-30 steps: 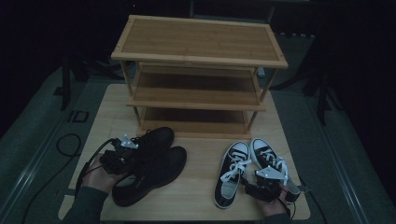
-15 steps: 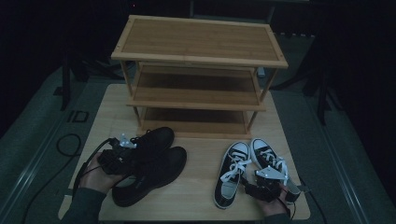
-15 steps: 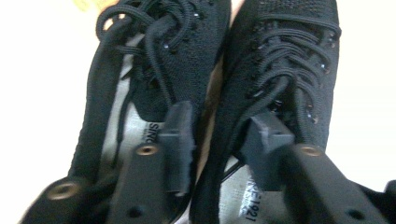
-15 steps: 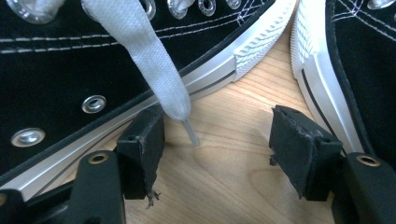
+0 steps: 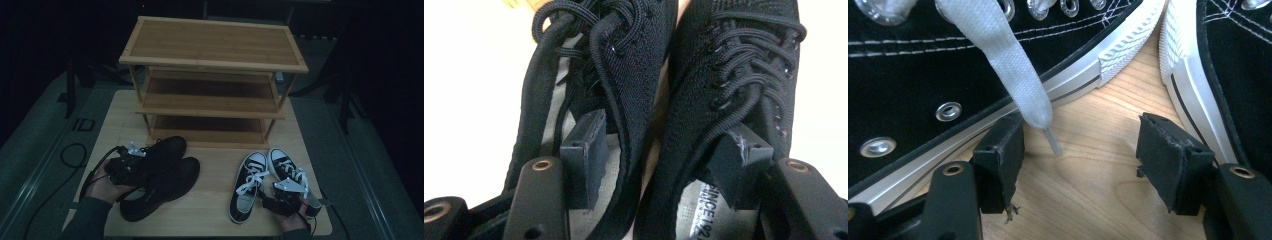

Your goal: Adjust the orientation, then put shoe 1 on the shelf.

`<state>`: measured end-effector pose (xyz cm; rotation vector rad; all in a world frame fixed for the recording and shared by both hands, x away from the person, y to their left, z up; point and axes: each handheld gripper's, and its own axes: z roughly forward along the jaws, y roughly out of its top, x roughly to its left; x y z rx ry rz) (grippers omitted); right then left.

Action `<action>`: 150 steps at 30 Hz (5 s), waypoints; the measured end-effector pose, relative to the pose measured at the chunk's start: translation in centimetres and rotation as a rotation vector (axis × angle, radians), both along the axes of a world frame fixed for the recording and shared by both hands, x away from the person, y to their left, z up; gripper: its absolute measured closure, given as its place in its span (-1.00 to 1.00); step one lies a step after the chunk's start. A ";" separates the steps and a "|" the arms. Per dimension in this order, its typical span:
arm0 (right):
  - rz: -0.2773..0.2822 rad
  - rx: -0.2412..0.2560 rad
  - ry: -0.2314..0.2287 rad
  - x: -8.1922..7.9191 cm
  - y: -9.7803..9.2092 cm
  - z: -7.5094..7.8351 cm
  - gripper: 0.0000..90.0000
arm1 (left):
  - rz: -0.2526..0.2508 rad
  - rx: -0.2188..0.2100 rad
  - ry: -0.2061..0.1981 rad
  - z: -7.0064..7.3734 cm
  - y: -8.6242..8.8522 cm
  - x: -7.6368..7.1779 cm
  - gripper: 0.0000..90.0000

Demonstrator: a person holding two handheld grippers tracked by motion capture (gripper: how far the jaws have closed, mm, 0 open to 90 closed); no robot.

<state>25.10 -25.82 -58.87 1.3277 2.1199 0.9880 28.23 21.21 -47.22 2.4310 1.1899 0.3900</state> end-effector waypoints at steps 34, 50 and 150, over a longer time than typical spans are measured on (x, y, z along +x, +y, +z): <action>0.000 0.000 0.000 0.0 0.0 0.0 -0.21 | -0.110 0.007 0.064 -1.5 0.0 1.8 0.91; -0.001 0.001 0.000 0.0 0.0 0.0 -0.21 | -0.117 0.001 0.051 -0.5 -0.9 2.2 0.91; 0.000 0.001 0.001 0.0 0.0 0.0 -0.22 | 0.006 -0.081 -0.012 1.9 -7.2 8.3 0.91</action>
